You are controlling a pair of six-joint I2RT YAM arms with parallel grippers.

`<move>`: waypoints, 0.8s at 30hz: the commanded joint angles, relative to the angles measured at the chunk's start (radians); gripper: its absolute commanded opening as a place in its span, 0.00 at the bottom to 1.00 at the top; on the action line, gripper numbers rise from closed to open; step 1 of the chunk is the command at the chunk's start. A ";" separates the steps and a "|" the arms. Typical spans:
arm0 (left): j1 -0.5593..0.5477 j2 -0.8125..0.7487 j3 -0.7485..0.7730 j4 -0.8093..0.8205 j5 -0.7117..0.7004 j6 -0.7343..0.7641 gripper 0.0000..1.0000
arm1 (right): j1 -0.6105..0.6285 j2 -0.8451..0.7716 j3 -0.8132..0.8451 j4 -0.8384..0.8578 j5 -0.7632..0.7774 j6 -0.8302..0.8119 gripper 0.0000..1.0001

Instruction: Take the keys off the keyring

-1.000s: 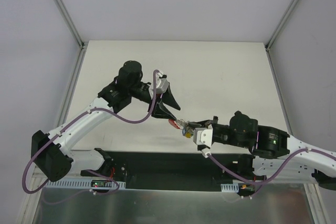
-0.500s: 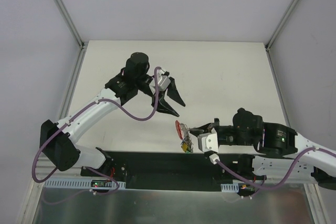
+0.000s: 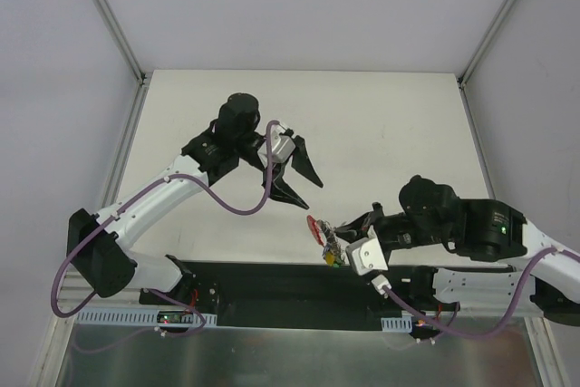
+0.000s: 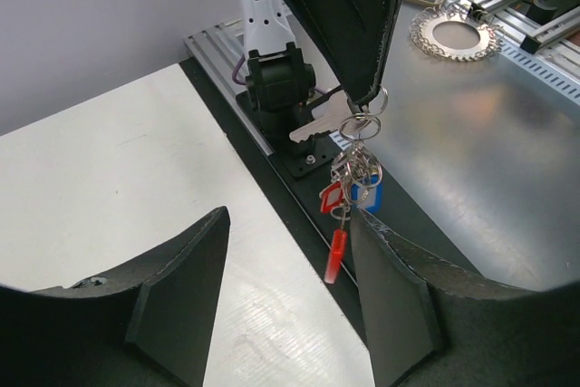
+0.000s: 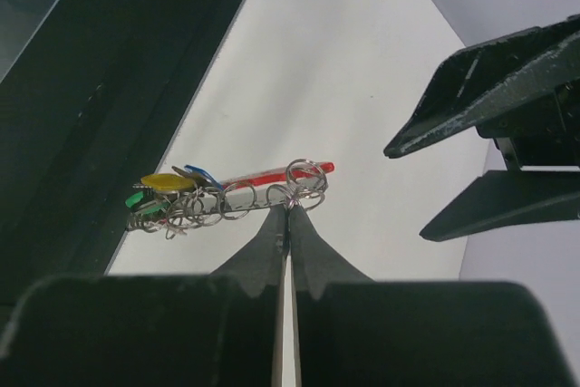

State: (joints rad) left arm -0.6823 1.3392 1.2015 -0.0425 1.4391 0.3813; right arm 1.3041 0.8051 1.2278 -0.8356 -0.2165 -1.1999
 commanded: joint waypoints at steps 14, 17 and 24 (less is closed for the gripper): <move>0.029 0.071 0.010 0.023 0.136 0.037 0.50 | -0.192 0.140 0.064 -0.042 -0.101 -0.282 0.01; 0.105 0.063 0.017 0.024 0.110 0.056 0.49 | -0.201 0.157 0.007 0.081 0.012 -0.346 0.01; 0.268 0.138 0.089 0.026 0.158 0.091 0.51 | -0.250 0.284 -0.020 0.180 0.178 -0.587 0.01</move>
State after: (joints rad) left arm -0.4709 1.4269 1.2224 -0.0433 1.4425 0.4099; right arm 1.0740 1.0351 1.2160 -0.7895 -0.1364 -1.5860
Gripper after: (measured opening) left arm 0.507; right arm 0.018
